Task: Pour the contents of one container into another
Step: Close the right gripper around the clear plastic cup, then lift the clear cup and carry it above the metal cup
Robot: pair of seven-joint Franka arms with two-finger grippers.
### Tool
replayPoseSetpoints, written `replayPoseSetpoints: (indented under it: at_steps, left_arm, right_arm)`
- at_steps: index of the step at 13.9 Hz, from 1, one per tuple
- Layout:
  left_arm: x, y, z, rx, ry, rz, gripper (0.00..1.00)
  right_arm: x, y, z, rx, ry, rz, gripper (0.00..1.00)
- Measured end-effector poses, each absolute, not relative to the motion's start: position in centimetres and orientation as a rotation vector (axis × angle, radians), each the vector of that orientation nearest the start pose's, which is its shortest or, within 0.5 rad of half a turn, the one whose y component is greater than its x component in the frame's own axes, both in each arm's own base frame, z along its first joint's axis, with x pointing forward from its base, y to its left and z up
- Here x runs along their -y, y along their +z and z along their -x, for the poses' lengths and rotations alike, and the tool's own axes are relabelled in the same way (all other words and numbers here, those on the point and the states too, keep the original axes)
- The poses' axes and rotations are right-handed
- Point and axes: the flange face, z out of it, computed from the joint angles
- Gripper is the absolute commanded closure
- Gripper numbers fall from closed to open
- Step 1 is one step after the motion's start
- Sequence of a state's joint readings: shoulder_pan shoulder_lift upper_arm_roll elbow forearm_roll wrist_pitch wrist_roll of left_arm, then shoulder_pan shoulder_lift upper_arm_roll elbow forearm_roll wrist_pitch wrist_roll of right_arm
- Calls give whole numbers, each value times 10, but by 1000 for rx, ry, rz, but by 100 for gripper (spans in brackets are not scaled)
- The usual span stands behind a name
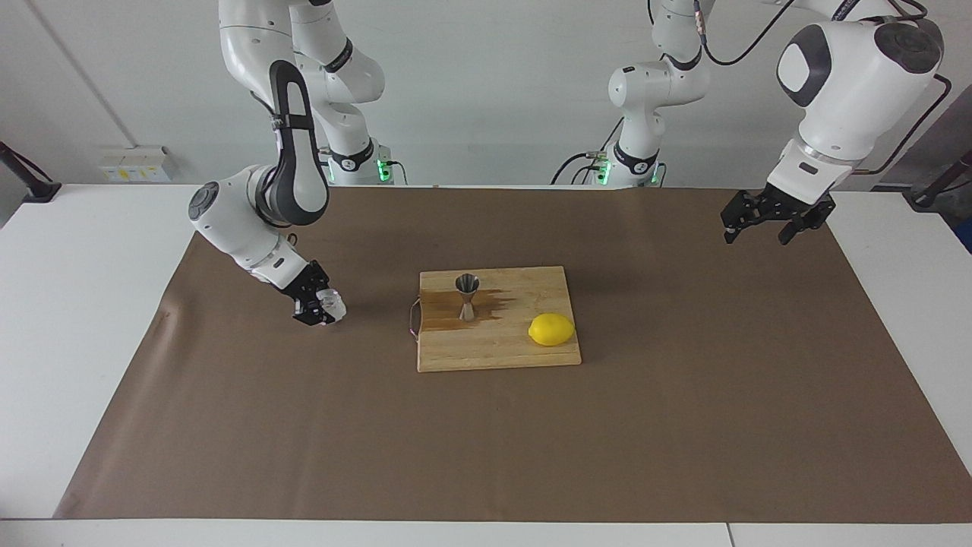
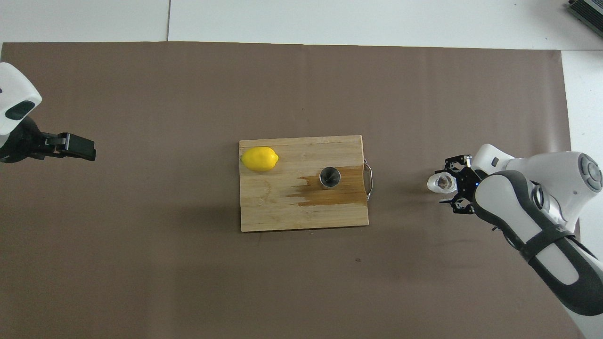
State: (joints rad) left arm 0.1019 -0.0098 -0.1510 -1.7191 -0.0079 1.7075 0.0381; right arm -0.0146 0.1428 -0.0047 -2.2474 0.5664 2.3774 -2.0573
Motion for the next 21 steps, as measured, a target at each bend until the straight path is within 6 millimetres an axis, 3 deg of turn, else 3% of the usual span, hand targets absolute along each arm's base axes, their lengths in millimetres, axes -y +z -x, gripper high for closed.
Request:
replayPoseSetpoints:
  at_steps: [5, 13, 17, 21]
  left_arm:
    - [28, 571, -558, -135, 3, 3145, 0]
    - [28, 571, -558, -135, 4, 3145, 0]
    - [28, 571, -558, -135, 4, 3145, 0]
    - [28, 571, -558, -135, 5, 3145, 0]
  right_arm:
    - [-66, 342, -540, -2264, 551, -2411, 100]
    - [-143, 394, -550, -2038, 316, -2517, 100]
    - [-188, 430, -550, -1903, 212, -2536, 100]
    - [-220, 445, -543, -1853, 177, -2500, 100]
